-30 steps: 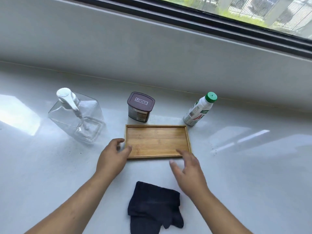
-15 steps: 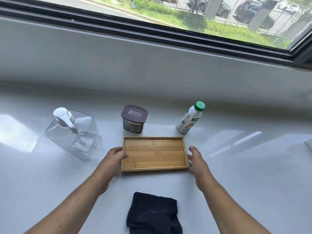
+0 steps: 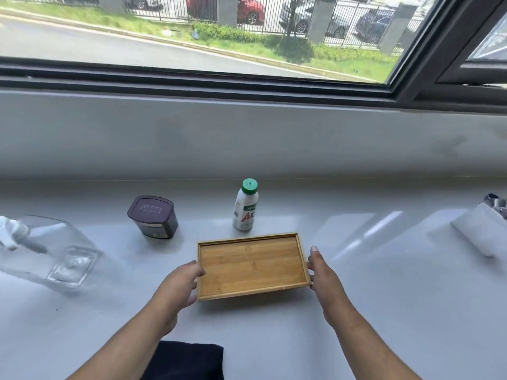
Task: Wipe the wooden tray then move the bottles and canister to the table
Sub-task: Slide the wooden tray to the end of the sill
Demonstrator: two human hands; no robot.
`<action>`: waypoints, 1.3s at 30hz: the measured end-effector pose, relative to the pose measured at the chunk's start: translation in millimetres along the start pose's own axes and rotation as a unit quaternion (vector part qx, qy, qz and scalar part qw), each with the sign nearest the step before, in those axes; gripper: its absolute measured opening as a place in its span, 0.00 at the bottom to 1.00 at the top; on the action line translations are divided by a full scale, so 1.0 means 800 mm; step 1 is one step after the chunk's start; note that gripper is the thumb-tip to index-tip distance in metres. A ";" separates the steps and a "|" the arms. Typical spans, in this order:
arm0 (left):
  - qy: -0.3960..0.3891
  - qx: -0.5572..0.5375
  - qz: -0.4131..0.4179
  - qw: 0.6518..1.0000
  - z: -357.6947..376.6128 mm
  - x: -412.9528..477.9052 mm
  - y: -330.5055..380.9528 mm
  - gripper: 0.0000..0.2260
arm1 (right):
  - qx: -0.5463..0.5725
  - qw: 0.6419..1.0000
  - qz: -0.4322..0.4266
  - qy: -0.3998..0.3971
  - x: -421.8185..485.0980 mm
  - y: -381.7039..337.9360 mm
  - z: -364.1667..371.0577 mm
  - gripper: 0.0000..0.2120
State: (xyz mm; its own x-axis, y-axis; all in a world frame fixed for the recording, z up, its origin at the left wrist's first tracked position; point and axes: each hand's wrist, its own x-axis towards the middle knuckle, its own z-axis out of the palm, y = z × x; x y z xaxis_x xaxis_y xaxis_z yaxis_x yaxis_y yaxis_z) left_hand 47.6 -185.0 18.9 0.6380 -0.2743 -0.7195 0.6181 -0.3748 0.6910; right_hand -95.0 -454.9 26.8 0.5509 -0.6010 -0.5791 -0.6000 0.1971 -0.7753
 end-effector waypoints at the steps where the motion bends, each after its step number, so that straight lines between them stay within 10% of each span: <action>1: -0.001 0.005 -0.001 1.000 0.018 0.001 0.005 0.12 | -0.002 1.000 0.002 -0.001 0.008 -0.002 -0.017 0.28; 39: 0.013 0.014 -0.001 1.000 0.382 0.236 0.224 0.17 | -0.015 0.997 0.060 0.054 0.381 -0.122 -0.311 0.47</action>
State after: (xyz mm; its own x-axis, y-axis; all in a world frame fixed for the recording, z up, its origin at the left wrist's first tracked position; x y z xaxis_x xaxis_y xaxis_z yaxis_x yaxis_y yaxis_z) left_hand 138.0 -574.7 -14.4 0.6482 -0.2507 -0.7190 0.6070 -0.4000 0.6867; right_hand -12.8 -849.7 -11.7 0.4106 -0.6543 -0.6351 -0.6749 0.2503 -0.6942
